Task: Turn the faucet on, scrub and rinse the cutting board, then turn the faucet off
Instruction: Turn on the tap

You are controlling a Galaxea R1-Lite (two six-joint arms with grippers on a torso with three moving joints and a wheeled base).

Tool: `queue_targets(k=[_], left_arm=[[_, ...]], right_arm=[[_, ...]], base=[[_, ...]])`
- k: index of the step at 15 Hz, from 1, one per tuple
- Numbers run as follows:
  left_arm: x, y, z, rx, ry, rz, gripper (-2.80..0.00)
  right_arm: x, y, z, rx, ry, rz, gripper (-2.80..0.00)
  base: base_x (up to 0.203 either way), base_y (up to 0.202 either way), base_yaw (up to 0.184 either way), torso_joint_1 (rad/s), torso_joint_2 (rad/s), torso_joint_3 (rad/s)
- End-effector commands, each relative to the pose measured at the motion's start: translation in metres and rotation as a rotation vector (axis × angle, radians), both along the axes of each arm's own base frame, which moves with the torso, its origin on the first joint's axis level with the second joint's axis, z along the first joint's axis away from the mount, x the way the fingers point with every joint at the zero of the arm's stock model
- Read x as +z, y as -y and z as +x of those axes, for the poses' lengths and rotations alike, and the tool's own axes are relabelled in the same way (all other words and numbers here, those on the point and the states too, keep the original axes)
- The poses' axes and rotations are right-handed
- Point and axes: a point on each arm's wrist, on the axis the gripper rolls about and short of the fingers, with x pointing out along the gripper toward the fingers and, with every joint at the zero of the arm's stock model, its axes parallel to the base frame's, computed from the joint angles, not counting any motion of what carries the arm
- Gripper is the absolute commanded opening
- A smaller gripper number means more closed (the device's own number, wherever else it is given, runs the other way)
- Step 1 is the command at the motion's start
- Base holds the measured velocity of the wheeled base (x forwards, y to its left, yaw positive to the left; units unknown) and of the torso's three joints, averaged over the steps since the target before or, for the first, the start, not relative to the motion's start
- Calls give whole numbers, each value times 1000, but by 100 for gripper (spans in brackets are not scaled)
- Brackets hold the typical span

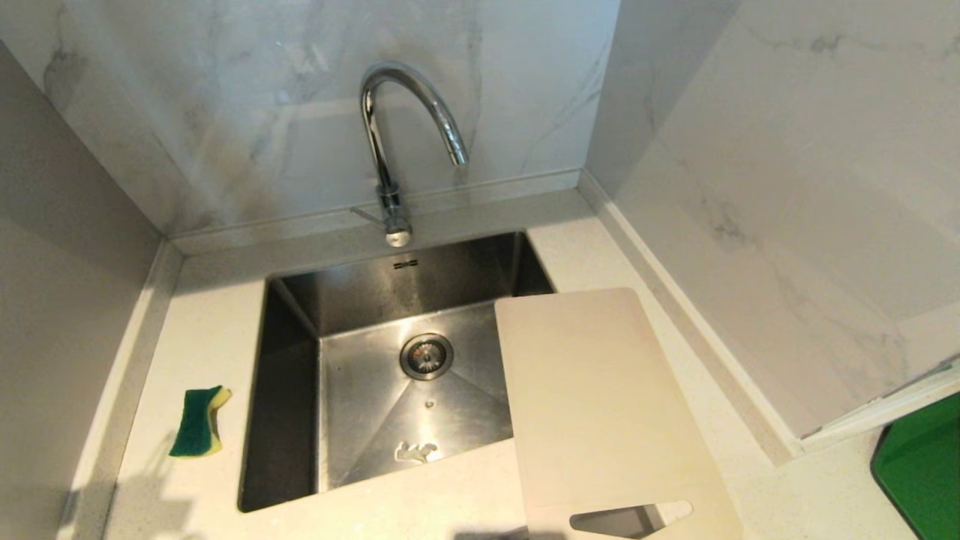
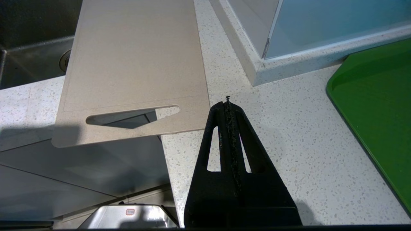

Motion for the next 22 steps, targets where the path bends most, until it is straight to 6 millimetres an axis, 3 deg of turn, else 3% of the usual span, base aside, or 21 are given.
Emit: queue_targets(k=[1,6,11,14,17,22], left_arm=[[29,0,27,1,-6,2,-280],[91,0,77,4,58,14,-280],[120,2,145,-6,52,21,-280],[118,10,203,4,4,15,-280],[111,33,256,-4,-29,14,-280],[74,75,333,-27,-76,16,-280]], right_arm=[[0,0,0,0,0,0,-280],[0,0,0,0,0,0,-280],[0,0,0,0,0,0,-280],[0,0,0,0,0,0,-280],[0,0,0,1,0,0,-280],[0,0,0,0,0,0,-280]], base=[[0,0,0,0,0,0],[0,0,0,0,0,0],[0,0,0,0,0,0],[0,0,0,0,0,0],[0,0,0,0,0,0],[0,0,0,0,0,0]])
